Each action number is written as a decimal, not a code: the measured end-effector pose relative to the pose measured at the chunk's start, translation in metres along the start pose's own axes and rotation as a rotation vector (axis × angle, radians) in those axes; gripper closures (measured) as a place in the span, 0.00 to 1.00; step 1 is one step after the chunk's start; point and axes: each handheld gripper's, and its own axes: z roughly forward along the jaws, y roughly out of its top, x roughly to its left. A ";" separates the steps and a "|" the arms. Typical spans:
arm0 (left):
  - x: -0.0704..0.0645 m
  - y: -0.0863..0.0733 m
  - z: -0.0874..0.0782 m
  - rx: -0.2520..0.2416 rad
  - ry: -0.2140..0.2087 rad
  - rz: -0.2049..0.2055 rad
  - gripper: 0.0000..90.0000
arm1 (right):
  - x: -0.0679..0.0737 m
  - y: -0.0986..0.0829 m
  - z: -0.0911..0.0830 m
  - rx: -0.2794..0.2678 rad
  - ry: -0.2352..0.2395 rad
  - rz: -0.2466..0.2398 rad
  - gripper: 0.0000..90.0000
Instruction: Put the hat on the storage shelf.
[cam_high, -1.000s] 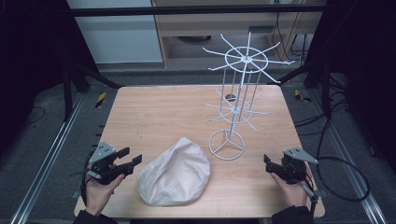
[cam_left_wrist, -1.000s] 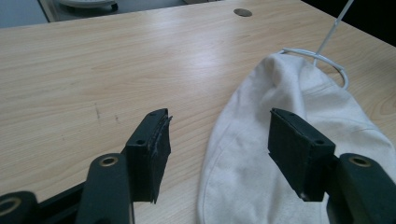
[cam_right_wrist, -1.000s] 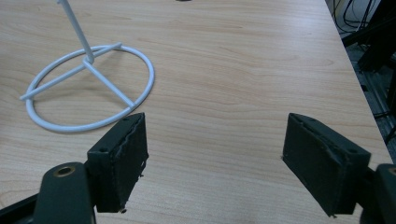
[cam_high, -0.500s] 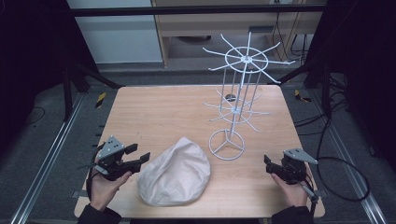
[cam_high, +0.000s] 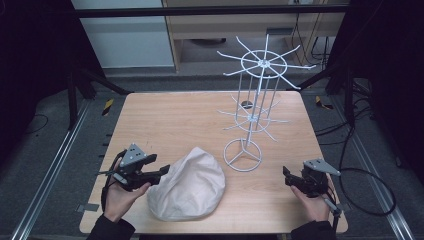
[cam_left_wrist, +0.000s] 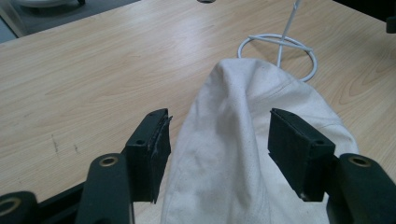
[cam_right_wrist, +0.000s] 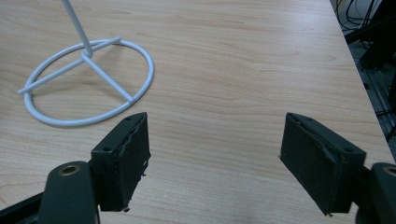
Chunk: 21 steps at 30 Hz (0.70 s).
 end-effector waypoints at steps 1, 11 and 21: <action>-0.001 0.001 0.001 0.005 -0.001 0.003 0.43 | 0.000 0.000 0.000 0.001 0.002 0.001 0.27; -0.010 0.008 0.016 0.051 -0.015 0.030 0.44 | -0.001 0.000 -0.001 -0.008 0.007 0.000 0.29; -0.017 0.010 0.032 0.107 -0.027 0.055 0.45 | 0.000 0.000 0.000 -0.009 0.016 -0.001 0.30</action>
